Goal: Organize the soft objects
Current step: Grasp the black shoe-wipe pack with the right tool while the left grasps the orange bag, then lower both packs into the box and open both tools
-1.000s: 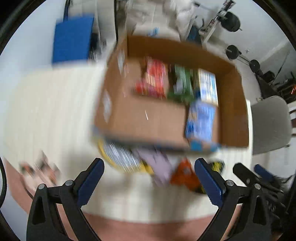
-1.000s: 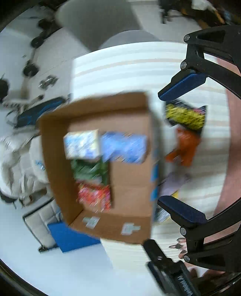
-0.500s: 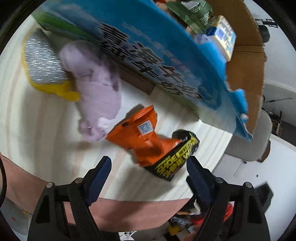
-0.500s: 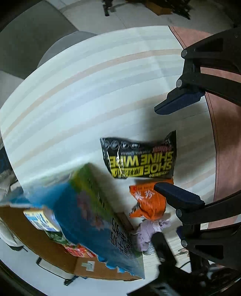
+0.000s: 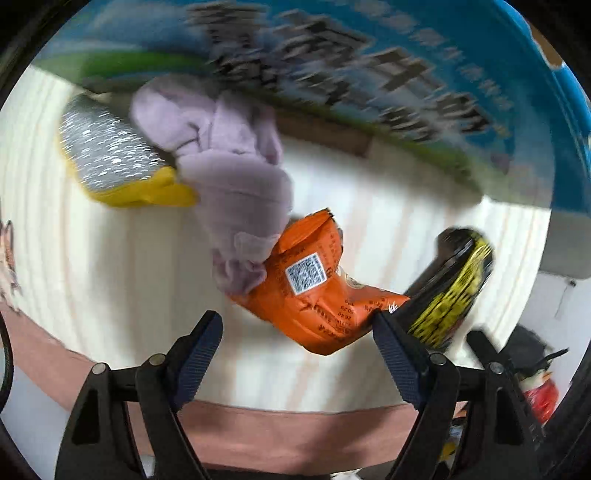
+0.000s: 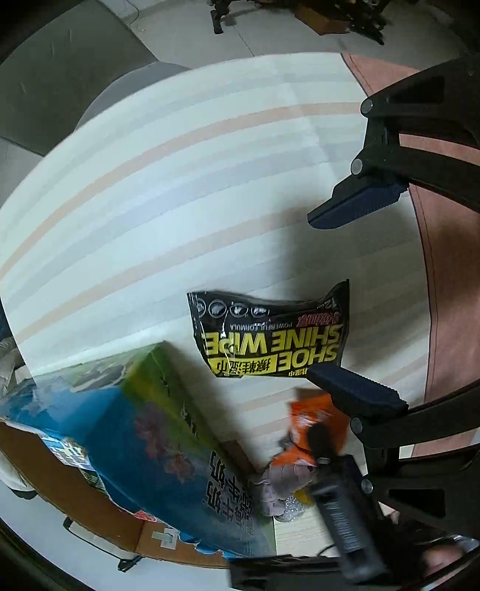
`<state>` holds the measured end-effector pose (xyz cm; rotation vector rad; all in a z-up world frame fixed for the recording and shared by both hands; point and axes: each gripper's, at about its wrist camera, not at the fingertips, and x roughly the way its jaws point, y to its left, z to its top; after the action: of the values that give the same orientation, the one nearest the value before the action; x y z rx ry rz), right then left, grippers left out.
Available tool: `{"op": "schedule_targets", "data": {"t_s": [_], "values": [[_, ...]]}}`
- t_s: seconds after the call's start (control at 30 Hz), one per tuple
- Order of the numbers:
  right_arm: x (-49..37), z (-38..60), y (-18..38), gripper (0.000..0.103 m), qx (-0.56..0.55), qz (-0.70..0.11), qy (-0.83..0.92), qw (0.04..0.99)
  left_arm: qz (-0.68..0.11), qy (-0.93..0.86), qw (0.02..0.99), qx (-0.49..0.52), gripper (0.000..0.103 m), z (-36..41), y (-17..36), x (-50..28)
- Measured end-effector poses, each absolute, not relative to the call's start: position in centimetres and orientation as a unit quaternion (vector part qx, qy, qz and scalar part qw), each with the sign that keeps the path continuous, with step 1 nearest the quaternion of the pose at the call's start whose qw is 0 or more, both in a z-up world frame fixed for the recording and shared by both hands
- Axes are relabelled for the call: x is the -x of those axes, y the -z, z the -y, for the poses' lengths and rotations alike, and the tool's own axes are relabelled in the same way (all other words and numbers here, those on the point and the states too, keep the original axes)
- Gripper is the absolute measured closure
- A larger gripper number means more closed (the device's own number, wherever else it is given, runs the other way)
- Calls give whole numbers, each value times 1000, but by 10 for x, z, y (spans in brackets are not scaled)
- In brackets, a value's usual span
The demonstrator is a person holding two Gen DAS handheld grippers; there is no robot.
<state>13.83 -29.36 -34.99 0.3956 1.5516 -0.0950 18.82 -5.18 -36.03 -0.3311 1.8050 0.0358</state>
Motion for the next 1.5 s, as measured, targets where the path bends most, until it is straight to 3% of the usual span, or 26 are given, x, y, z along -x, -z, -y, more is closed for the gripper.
{"op": "schedule_targets", "data": {"t_s": [0.1,0.33,0.43,0.53,0.67,0.8,0.93,1.5], "values": [[-147,281,359,25,-177,-700,37,691,-784,-17,600,158,21,36,360,-180],[-169,252,396,26,-179,-721,31,669,-757,-45,542,363,19,-6,383,-165],[-172,241,398,41,-151,-721,37,675,-754,-50,536,377,20,-4,389,-167],[-167,234,400,46,-127,-733,30,668,-767,-30,550,330,50,6,386,-181],[-149,230,404,48,-93,-754,12,650,-786,0,586,198,59,31,372,-185],[-122,228,410,48,-74,-775,-12,627,-785,26,618,37,59,53,360,-180],[-104,217,414,47,-52,-784,-29,618,-780,29,624,-26,59,61,366,-171],[-96,225,413,42,-46,-775,-10,630,-786,9,619,-1,54,48,398,-158]]}}
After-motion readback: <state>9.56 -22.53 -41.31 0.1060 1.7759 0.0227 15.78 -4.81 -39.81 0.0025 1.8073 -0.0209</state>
